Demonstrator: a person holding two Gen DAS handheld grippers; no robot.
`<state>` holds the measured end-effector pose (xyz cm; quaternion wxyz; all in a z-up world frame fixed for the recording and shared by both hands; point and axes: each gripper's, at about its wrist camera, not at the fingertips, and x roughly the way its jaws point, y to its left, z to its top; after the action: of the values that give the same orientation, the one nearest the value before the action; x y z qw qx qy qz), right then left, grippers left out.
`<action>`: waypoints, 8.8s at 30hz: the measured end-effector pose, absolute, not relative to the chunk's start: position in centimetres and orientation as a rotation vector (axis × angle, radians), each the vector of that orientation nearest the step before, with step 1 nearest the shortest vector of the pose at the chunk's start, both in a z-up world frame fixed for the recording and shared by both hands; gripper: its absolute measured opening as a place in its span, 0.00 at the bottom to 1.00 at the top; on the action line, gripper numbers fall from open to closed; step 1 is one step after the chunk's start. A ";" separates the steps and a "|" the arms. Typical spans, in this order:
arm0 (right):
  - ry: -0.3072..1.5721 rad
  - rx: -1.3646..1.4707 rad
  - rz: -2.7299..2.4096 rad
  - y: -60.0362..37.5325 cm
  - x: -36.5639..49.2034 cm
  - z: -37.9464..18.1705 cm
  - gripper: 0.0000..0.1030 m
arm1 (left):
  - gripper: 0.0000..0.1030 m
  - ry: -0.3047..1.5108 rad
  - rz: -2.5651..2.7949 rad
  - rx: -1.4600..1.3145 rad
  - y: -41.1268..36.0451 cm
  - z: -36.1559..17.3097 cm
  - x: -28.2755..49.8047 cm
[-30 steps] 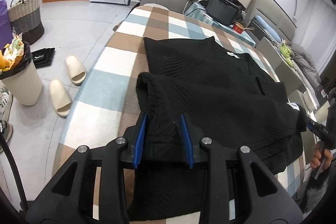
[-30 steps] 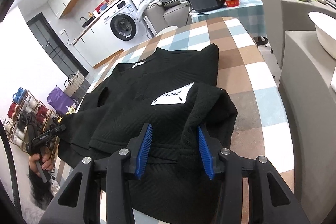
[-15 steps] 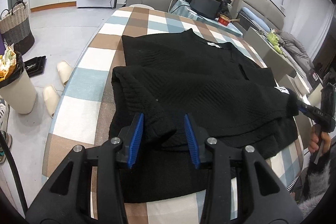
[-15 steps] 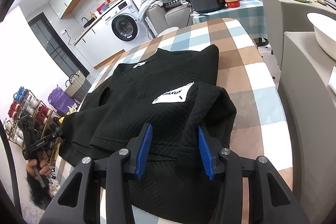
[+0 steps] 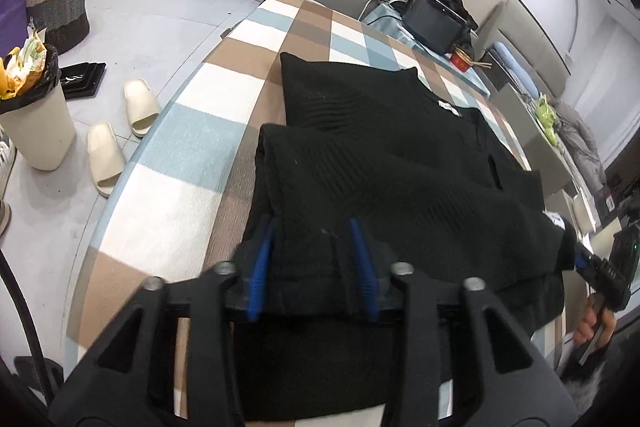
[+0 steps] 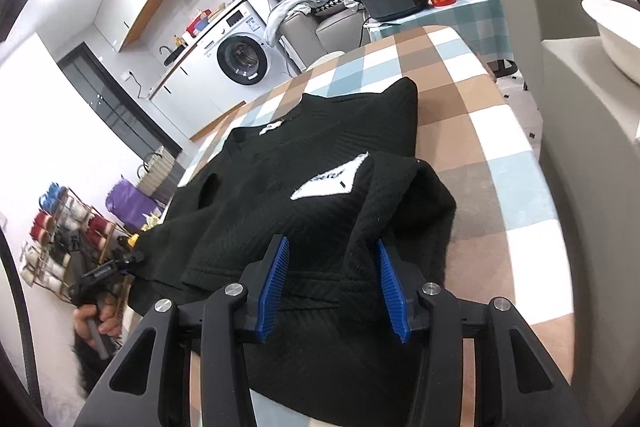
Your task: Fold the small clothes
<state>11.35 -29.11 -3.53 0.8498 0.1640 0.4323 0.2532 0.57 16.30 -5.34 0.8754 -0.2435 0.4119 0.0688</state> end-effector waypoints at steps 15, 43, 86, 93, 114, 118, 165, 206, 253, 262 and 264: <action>0.830 0.414 0.534 -30.0 12.3 -1.0 0.05 | 0.06 0.715 0.098 -0.475 17.6 -0.5 1.7; 0.946 0.416 0.621 -28.9 14.1 -3.9 0.07 | 0.06 0.740 0.103 -0.476 18.7 -1.8 4.3; 0.951 -0.062 0.317 -28.8 22.9 -4.4 0.51 | 0.54 0.823 0.232 -0.504 24.5 -5.0 10.0; 0.901 0.049 0.245 -27.1 26.0 -4.5 0.52 | 0.55 0.843 0.195 -0.492 22.7 -5.6 12.1; 0.937 0.335 0.280 -27.0 31.2 -6.2 0.53 | 0.55 0.889 0.184 -0.479 22.3 -7.0 17.8; 0.880 0.255 0.294 -26.1 31.1 -5.8 0.27 | 0.55 0.896 0.186 -0.458 22.0 -7.4 18.1; 0.890 0.302 0.301 -27.3 31.7 -6.7 0.49 | 0.28 0.852 0.179 -0.375 21.7 -7.5 20.1; 0.628 0.318 0.248 -26.7 29.4 -0.6 0.32 | 0.11 0.717 0.319 -0.492 24.3 -3.5 17.4; 1.039 0.569 0.493 -32.4 9.4 -6.7 0.55 | 0.80 0.871 0.245 -0.371 11.1 -3.3 -2.1; 1.002 0.488 0.549 -32.4 8.6 -4.6 0.55 | 0.82 0.891 0.308 -0.403 12.0 -3.6 -0.6; 0.995 0.456 0.589 -32.0 8.8 -4.3 0.55 | 0.82 0.877 0.337 -0.418 12.2 -3.7 -0.7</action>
<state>8.82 -32.04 -4.34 0.8131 0.2134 0.4661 0.2758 -0.70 12.16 -3.66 0.8706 -0.2000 0.4197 0.1612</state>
